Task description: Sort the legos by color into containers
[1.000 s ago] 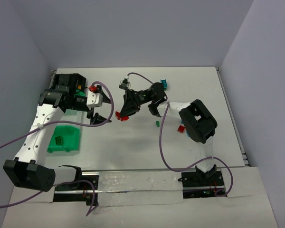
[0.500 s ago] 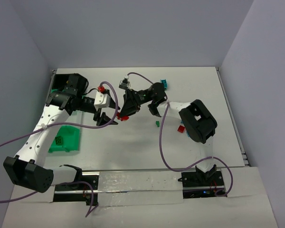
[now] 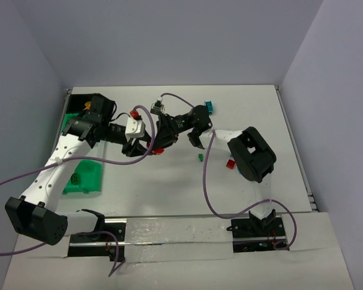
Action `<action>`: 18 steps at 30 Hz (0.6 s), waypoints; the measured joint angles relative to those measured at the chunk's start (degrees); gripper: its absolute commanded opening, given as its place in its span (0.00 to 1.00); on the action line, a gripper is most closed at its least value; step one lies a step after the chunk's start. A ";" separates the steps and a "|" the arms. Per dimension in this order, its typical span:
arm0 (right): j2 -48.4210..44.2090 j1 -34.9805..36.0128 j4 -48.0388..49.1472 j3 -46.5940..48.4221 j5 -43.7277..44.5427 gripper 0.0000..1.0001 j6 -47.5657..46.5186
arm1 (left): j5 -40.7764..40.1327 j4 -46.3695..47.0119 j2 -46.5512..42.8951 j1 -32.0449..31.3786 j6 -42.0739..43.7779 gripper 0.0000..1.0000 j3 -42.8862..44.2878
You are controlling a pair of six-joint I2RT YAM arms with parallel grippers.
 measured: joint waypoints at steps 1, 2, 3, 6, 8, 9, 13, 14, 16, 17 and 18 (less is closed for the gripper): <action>0.00 0.10 0.01 0.12 -0.04 0.00 0.29 | -0.11 0.25 0.02 -0.05 -0.19 0.50 -0.06; 0.00 0.19 0.03 0.25 -0.12 0.00 0.54 | -0.20 0.50 0.02 -0.11 -0.39 0.49 -0.20; 0.00 0.27 0.04 0.40 -0.23 0.00 0.67 | -0.29 0.66 0.02 -0.16 -0.56 0.48 -0.36; 0.00 0.31 0.04 0.45 -0.61 0.00 1.23 | -0.52 0.87 0.02 -0.45 -0.98 0.44 -0.95; 0.00 0.32 0.03 0.51 -0.85 0.00 1.44 | -0.55 1.06 0.02 -0.63 -0.99 0.36 -1.46; 0.00 0.34 -0.01 0.51 -1.04 0.02 1.67 | -0.50 1.08 0.02 -0.75 -0.92 0.29 -1.59; 0.00 0.32 -0.24 0.51 -1.71 0.35 2.36 | -0.51 0.86 -0.11 -1.13 -0.42 0.08 -1.85; 0.00 0.32 -0.24 0.51 -1.71 0.37 2.40 | -0.52 0.84 -0.11 -1.13 -0.42 0.04 -1.85; 0.00 0.32 -0.24 0.51 -1.73 0.60 2.48 | -0.65 0.82 -0.18 -1.15 -0.45 0.00 -1.85; 0.00 0.32 -0.14 0.51 -1.73 0.72 2.69 | -1.19 0.82 -0.27 -1.15 -0.62 0.00 -1.86; 0.00 0.36 -0.07 0.62 -1.77 0.81 2.91 | -1.71 0.81 -0.32 -1.11 -0.83 0.00 -1.91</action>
